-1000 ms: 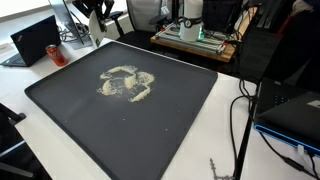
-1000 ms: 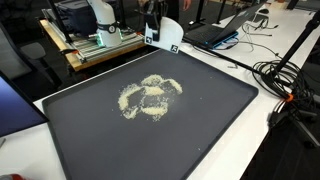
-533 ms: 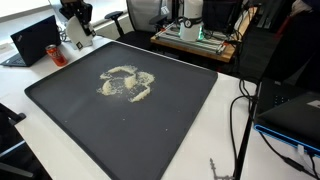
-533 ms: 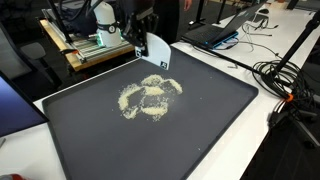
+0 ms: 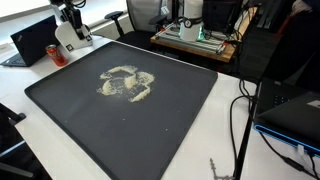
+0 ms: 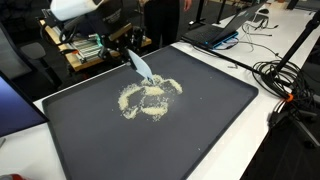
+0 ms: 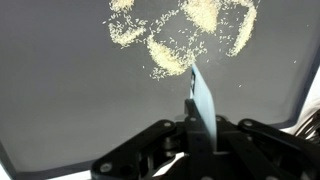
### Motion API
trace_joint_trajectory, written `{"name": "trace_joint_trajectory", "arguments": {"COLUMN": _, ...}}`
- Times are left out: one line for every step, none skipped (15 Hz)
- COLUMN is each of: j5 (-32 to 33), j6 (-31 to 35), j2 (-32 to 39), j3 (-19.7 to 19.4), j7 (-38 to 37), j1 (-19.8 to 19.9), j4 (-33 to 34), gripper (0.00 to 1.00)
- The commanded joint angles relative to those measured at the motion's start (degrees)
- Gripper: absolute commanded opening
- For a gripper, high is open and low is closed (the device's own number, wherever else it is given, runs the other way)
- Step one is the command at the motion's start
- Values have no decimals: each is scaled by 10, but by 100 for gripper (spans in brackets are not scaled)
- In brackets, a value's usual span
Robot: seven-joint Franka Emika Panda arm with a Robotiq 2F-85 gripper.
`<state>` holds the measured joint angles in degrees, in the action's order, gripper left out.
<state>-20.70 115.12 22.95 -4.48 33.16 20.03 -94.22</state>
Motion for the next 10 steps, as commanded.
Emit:
{"name": "trace_joint_trajectory", "arguments": {"j5": -44, "j6": 26, "j2": -15, "j3": -4, "j7": -21, "j1": 17, "j4": -38, "gripper": 1}}
{"name": "trace_joint_trajectory", "arguments": {"j5": -51, "j6": 30, "j2": -17, "j3": -5, "j7": -20, "j1": 21, "j4": -46, "gripper": 1}}
{"name": "trace_joint_trajectory", "arguments": {"j5": -58, "j6": 43, "j2": -21, "j3": -6, "j7": -22, "j1": 25, "j4": -60, "gripper": 1}}
{"name": "trace_joint_trajectory", "arguments": {"j5": -65, "j6": 55, "j2": -24, "j3": -8, "j7": -24, "j1": 27, "j4": -74, "gripper": 1}}
{"name": "trace_joint_trajectory", "arguments": {"j5": -74, "j6": 67, "j2": -26, "j3": -9, "j7": -23, "j1": 31, "j4": -85, "gripper": 1}}
{"name": "trace_joint_trajectory", "arguments": {"j5": -85, "j6": 79, "j2": -28, "j3": -9, "j7": -25, "j1": 34, "j4": -96, "gripper": 1}}
{"name": "trace_joint_trajectory", "arguments": {"j5": -99, "j6": 94, "j2": -33, "j3": -7, "j7": -14, "j1": 37, "j4": -112, "gripper": 1}}
{"name": "trace_joint_trajectory", "arguments": {"j5": -68, "j6": 67, "j2": -3, "j3": -10, "j7": -21, "j1": 31, "j4": -65, "gripper": 4}}
{"name": "trace_joint_trajectory", "arguments": {"j5": -76, "j6": 77, "j2": -5, "j3": -11, "j7": -21, "j1": 32, "j4": -76, "gripper": 4}}
{"name": "trace_joint_trajectory", "arguments": {"j5": -80, "j6": 81, "j2": -8, "j3": -11, "j7": -21, "j1": 33, "j4": -83, "gripper": 4}}
